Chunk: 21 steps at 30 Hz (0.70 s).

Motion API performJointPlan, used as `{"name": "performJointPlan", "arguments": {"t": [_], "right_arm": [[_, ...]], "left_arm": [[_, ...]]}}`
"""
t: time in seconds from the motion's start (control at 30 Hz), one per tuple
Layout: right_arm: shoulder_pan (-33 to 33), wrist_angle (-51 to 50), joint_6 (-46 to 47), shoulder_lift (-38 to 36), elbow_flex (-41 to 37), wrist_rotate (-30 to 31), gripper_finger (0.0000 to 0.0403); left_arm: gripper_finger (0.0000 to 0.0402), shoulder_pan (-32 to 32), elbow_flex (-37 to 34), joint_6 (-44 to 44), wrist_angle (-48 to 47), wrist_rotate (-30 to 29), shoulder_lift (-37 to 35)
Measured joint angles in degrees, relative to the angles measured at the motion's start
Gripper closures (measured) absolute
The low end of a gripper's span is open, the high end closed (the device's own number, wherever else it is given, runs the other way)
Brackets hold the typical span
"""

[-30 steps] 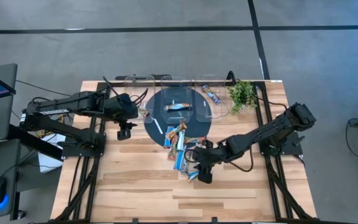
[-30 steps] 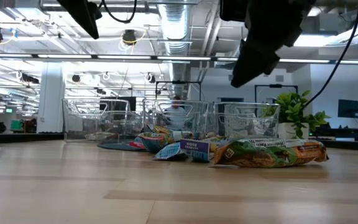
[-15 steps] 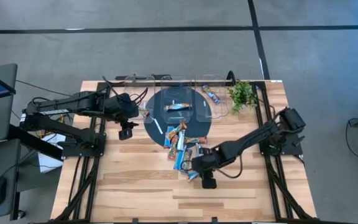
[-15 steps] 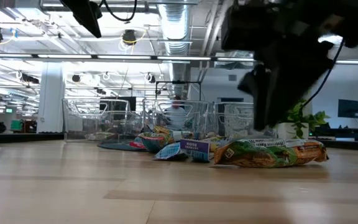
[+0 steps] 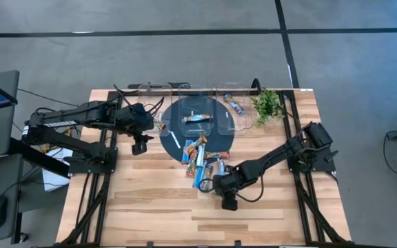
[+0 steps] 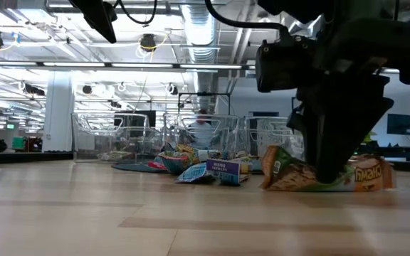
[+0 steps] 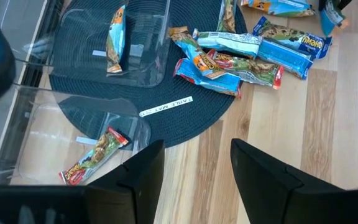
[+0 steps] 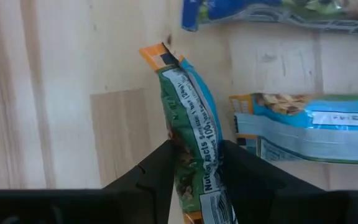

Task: Pick and place Granola Bars by type
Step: Put the yellow granola bar into the middle transparent bin

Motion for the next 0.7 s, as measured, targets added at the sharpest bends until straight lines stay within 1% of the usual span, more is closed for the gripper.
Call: {"name": "performJointPlan", "arguments": {"t": [0.13, 0.27, 0.5, 0.57, 0.7], "right_arm": [[0.0, 0.4, 1.1, -1.2, -0.1, 1.1, 0.0299], [0.0, -0.3, 1.1, -1.3, 0.4, 0.9, 0.0337], [-0.1, 0.2, 0.7, -1.3, 4.2, 0.9, 0.0394], [-0.3, 0.2, 0.4, -1.3, 5.3, 0.9, 0.04], [-1.2, -0.3, 0.3, -1.3, 7.3, 0.9, 0.0398]], "left_arm": [[0.0222, 0.0, 0.0, 0.2, 0.1, -0.1, 0.0], [0.0222, 0.0, 0.0, 0.2, 0.3, -0.3, 0.0], [0.0222, 0.0, 0.0, 0.3, 0.4, -0.3, 0.0], [0.0222, 0.0, 0.0, 0.7, 0.4, -0.4, 0.0], [0.0222, 0.0, 0.0, 1.6, 0.4, -0.4, 0.0]]}}
